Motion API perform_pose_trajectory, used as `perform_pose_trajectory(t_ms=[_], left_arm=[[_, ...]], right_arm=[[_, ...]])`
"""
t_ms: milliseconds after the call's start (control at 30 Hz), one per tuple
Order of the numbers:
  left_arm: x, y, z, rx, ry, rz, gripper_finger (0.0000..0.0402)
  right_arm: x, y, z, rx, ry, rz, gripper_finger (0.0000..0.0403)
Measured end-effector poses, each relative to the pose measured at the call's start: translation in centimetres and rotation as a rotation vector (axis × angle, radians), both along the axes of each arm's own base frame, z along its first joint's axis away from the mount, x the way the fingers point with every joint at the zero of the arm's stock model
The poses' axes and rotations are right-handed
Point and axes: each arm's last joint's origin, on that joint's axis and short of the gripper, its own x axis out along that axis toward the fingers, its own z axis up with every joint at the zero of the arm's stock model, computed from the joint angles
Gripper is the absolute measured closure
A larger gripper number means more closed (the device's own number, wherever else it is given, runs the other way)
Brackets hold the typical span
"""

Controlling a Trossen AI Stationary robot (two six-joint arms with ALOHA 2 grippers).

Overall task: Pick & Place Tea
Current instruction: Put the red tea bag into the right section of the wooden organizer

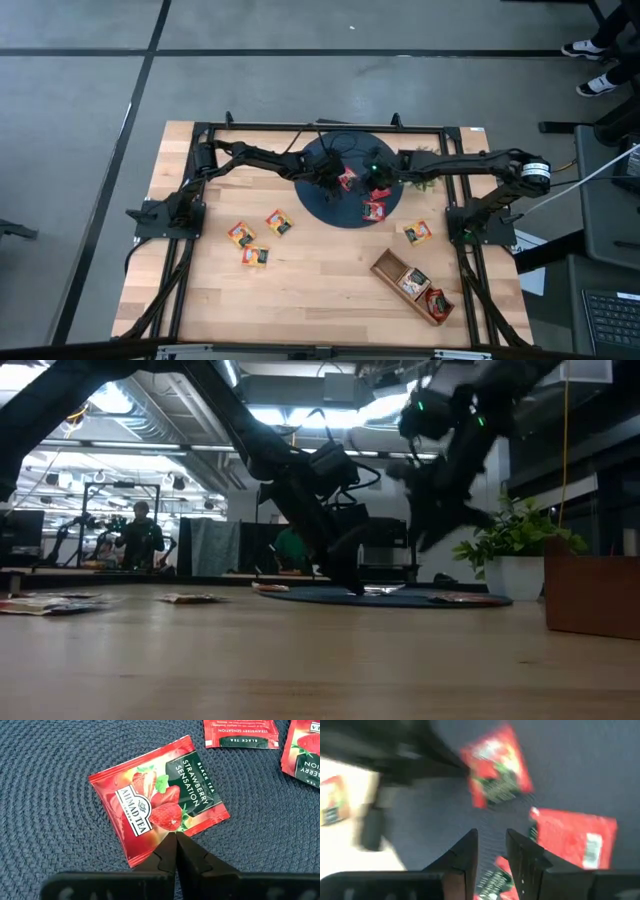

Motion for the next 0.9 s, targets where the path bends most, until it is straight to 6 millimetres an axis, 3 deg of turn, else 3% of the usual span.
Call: perform_pose_trajectory(t_ms=[200, 300, 533, 900], left_arm=[[-0.1, -0.1, -0.2, -0.017, 0.014, 0.001, 0.0400], [-0.1, -0.1, -0.2, -0.022, 0.014, -0.003, 0.0398], [-0.4, -0.4, -0.4, -0.082, 0.040, -0.022, 0.0399], [-1.2, -1.2, -0.7, -0.187, 0.116, -0.108, 0.0398]], right_arm=[[-1.3, -0.2, -3.9, 0.158, -0.240, -0.054, 0.0298], [-1.5, -0.6, -4.2, 0.139, -0.328, -0.079, 0.0292], [-1.8, -1.4, -4.3, 0.085, -0.308, -0.123, 0.0277], [-1.8, -1.2, -4.3, 0.132, -0.316, -0.031, 0.0277]])
